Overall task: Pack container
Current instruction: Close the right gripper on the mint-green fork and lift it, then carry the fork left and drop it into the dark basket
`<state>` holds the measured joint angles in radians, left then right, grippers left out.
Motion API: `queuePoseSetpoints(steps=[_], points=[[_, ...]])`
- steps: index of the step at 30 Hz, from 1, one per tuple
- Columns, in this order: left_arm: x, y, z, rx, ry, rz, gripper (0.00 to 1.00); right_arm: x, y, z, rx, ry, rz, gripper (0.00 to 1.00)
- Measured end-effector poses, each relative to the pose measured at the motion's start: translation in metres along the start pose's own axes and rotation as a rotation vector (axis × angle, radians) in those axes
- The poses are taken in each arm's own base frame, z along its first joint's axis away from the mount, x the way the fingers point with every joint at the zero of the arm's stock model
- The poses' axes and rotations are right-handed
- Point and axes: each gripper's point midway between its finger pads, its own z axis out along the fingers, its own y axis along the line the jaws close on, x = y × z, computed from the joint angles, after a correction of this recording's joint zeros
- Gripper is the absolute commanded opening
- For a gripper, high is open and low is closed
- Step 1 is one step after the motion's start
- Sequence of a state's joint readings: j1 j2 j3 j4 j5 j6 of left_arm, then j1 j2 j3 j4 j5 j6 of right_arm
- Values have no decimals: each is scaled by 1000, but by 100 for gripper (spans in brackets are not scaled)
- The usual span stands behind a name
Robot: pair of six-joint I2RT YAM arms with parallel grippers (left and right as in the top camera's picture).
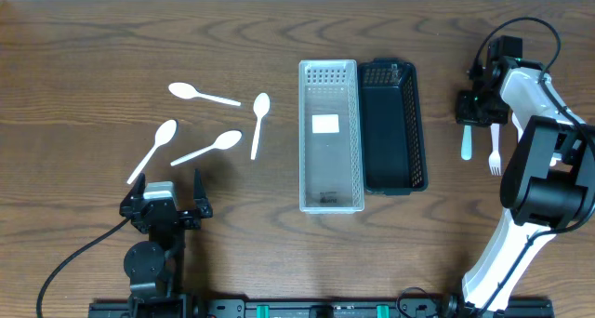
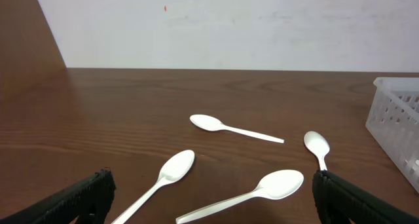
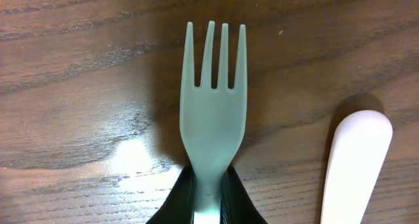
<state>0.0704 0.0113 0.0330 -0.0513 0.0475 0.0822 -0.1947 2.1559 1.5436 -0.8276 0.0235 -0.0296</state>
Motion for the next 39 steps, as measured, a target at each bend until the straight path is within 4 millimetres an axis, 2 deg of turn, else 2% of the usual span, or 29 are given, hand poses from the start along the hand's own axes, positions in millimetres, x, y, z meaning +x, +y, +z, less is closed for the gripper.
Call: queuePoseSetpoints(steps=[4,7,11,13,16,19,23,28,33,35,37,38,39], points=[[0,0,0,0,0,0,98,7,0,-10,-1,50,-1,2],[0,0,0,0,0,0,98,-7,-1,-36,-1,37,-2,1],[0,0,0,0,0,0,98,-44,5,-102,-23,-53,-10,1],[0,0,0,0,0,0,98,-51,15,-134,-52,-80,-23,1],[0,0,0,0,0,0,98,-53,38,-176,-108,-114,-54,1],[0,0,0,0,0,0,98,-42,66,-198,-153,-96,-91,4],[0,0,0,0,0,0,98,-10,105,-204,-185,6,-163,5],[0,0,0,0,0,0,98,16,151,-206,-204,74,-232,5],[0,0,0,0,0,0,98,38,179,-194,-196,141,-253,8],[0,0,0,0,0,0,98,46,184,-184,-176,173,-251,19],[0,0,0,0,0,0,98,49,187,-171,-165,190,-245,24],[0,0,0,0,0,0,98,51,187,-165,-158,198,-241,31],[0,0,0,0,0,0,98,51,187,-159,-152,204,-236,46]])
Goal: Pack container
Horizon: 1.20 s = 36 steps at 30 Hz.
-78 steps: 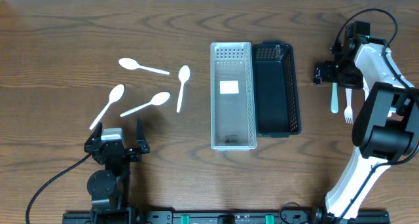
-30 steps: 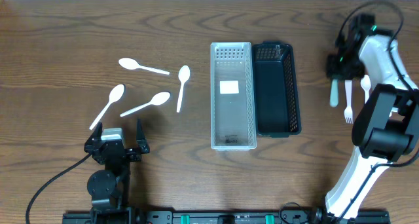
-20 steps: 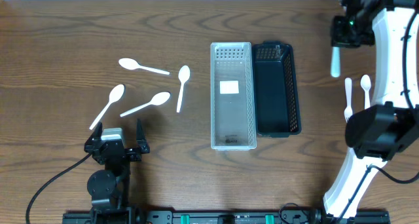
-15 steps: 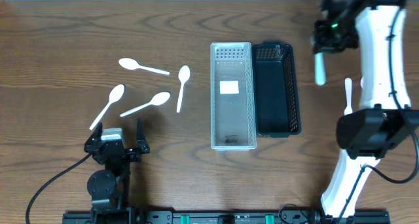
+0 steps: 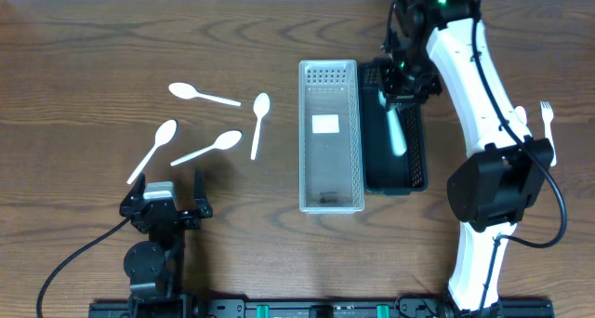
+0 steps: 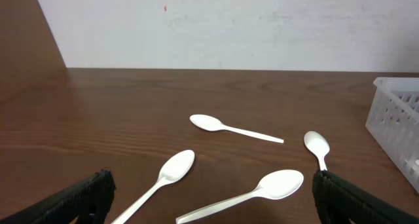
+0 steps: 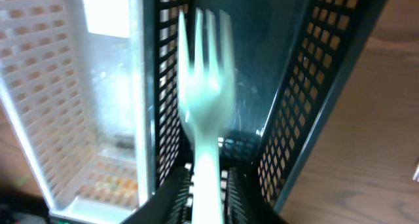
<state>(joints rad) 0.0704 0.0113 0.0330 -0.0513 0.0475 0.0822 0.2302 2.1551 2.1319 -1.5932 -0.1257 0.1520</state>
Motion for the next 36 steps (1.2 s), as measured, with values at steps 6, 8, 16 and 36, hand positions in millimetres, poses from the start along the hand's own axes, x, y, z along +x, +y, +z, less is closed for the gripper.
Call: queuePoseSetpoints(steps=[6,8,16,36], points=[[0,0,0,0,0,0,98,-5,-11,12,15,-3,36,75],[0,0,0,0,0,0,98,-6,-18,11,30,-9,53,86],[0,0,0,0,0,0,98,0,-95,-14,116,1,82,99],[0,0,0,0,0,0,98,24,-241,56,172,42,164,99]])
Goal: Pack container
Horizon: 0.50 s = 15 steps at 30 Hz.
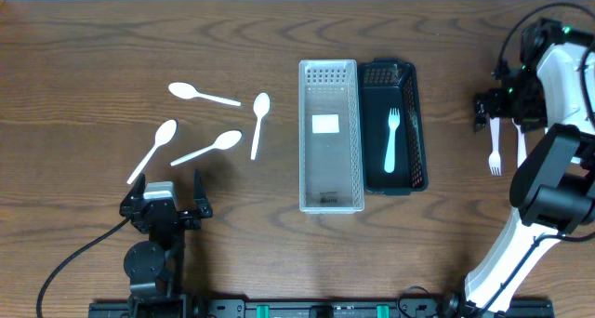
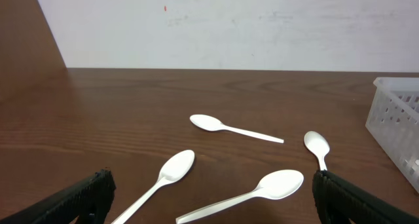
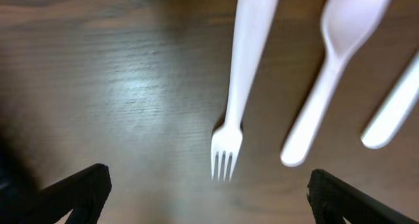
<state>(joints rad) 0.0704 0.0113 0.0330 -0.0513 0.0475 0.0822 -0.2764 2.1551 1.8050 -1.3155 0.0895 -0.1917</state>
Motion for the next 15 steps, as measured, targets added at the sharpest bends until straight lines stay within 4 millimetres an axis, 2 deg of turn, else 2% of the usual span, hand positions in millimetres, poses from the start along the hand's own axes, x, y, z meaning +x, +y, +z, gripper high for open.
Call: queuePoseSetpoints(steps=[6,15], points=[[0,0,0,0,0,0,98,-10,-5,30,30,-46,-11,99],[0,0,0,0,0,0,98,-17,-7,47,11,-93,8,99]])
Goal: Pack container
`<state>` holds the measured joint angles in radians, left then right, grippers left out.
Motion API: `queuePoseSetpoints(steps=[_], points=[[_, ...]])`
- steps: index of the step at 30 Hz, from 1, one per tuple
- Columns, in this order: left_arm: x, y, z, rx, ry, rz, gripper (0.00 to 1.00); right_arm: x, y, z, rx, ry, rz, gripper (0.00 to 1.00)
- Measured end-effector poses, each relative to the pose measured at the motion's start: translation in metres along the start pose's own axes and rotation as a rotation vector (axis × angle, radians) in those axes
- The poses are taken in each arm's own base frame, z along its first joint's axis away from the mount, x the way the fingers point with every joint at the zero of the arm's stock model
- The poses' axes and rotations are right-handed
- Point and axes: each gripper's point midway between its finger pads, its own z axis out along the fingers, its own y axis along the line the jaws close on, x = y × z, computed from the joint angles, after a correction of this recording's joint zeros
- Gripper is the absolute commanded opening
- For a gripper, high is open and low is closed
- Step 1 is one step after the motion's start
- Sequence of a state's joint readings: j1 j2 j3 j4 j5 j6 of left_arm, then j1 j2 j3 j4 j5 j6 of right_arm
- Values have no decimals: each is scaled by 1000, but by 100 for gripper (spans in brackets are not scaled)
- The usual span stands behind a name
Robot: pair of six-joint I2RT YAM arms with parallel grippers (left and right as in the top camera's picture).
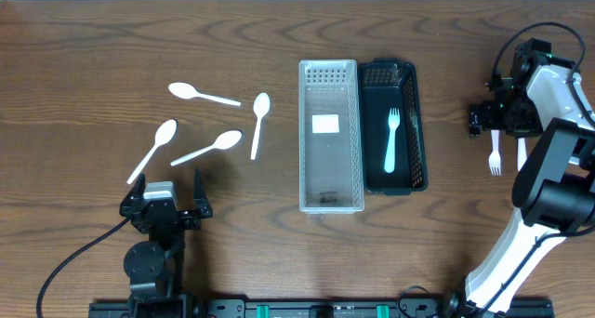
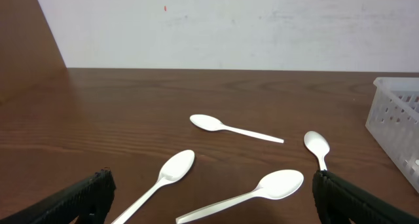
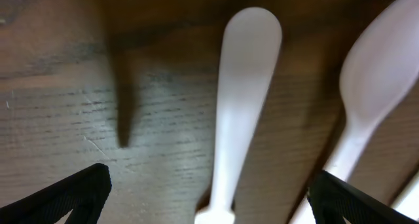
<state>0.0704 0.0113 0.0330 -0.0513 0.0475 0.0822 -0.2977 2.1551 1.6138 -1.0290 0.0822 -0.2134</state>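
A black tray (image 1: 410,99) at mid-table holds one white fork (image 1: 390,139). Left of it stands a clear tray (image 1: 328,76). My right gripper (image 1: 497,119) is open at the far right, low over the handle of a second white fork (image 3: 245,106) whose tines (image 1: 495,162) point to the front edge. In the right wrist view this gripper (image 3: 209,199) has a jaw on each side of that handle. Several white spoons (image 1: 206,148) lie at the left. My left gripper (image 1: 163,205) rests open near the front edge, and in its wrist view (image 2: 209,201) nothing is between its fingers.
Another white utensil with a spoon-like bowl (image 3: 370,86) lies right of the fork, and a third pale piece shows at the lower right corner (image 3: 409,207). The nearest spoons (image 2: 268,188) lie just ahead of the left gripper. The table is dark wood.
My right gripper has come closer to the table over the fork's handle, which now fills more of the wrist view. It is still open. The left arm has not moved.
My right gripper was shut on a fork lying at the right of the table. Then it held that fork over the black tray. Then the fork lay in the black tray and the gripper was open above the utensils at the right, where it now sits lower.
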Motion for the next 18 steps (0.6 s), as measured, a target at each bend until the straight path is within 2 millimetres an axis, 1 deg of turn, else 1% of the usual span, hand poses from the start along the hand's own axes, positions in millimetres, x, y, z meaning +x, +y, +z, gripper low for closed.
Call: queuePoseSetpoints(steps=[6,11,17,18], points=[[0,0,0,0,0,0,98,-1,8,8,-40,-17,2,99],[0,0,0,0,0,0,98,6,13,17,-61,-3,3,99],[0,0,0,0,0,0,98,6,9,17,-62,-17,15,99],[0,0,0,0,0,0,98,6,8,18,-62,-17,18,96]])
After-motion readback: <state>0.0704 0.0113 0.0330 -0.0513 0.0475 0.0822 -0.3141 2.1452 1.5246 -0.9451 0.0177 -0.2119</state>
